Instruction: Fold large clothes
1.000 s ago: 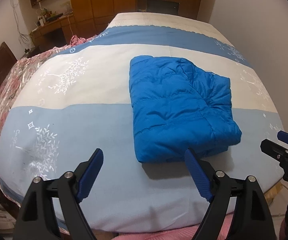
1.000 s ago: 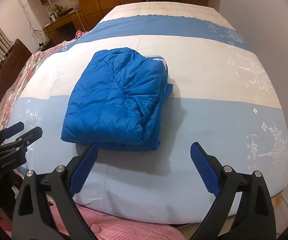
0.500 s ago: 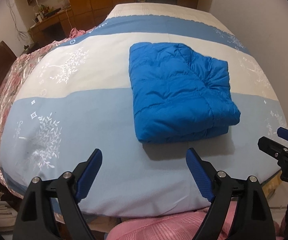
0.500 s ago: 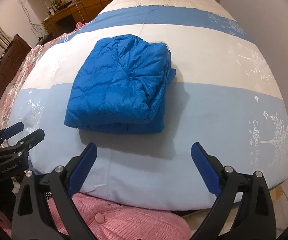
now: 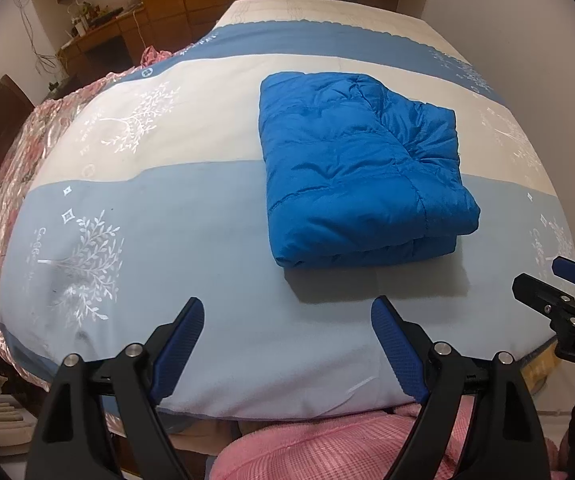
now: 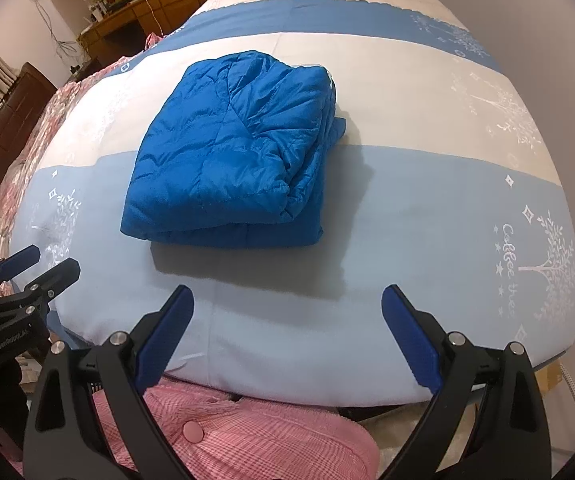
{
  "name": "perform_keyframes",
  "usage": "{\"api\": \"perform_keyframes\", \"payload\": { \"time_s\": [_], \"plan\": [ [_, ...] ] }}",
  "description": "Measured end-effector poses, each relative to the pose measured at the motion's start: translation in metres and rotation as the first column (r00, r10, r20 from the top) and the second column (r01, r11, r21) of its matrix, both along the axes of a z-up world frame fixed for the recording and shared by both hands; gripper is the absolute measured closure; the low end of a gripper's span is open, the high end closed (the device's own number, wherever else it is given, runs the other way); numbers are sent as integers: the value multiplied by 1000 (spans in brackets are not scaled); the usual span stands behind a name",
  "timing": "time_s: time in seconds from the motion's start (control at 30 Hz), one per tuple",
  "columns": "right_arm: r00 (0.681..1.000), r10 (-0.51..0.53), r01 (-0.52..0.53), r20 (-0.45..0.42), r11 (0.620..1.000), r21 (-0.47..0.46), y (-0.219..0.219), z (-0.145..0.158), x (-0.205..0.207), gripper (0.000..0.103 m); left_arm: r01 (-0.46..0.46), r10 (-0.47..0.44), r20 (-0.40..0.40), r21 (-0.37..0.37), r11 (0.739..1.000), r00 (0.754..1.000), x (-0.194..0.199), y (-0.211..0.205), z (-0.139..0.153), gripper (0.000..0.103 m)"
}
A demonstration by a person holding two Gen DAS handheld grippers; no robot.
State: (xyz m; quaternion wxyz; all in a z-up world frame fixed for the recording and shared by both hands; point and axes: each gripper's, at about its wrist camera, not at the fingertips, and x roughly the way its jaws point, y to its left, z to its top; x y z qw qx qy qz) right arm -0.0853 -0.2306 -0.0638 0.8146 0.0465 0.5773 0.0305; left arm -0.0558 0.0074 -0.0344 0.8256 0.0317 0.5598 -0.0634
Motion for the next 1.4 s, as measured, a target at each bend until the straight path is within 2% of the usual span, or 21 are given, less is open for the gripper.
{"api": "perform_keyframes", "payload": {
  "time_s": [1.4],
  "plan": [
    [1000, 16, -16, 0, 1000, -3, 3, 0, -3, 8, -4, 4, 12, 0, 1000, 1000, -7, 2, 3, 17]
  ]
}}
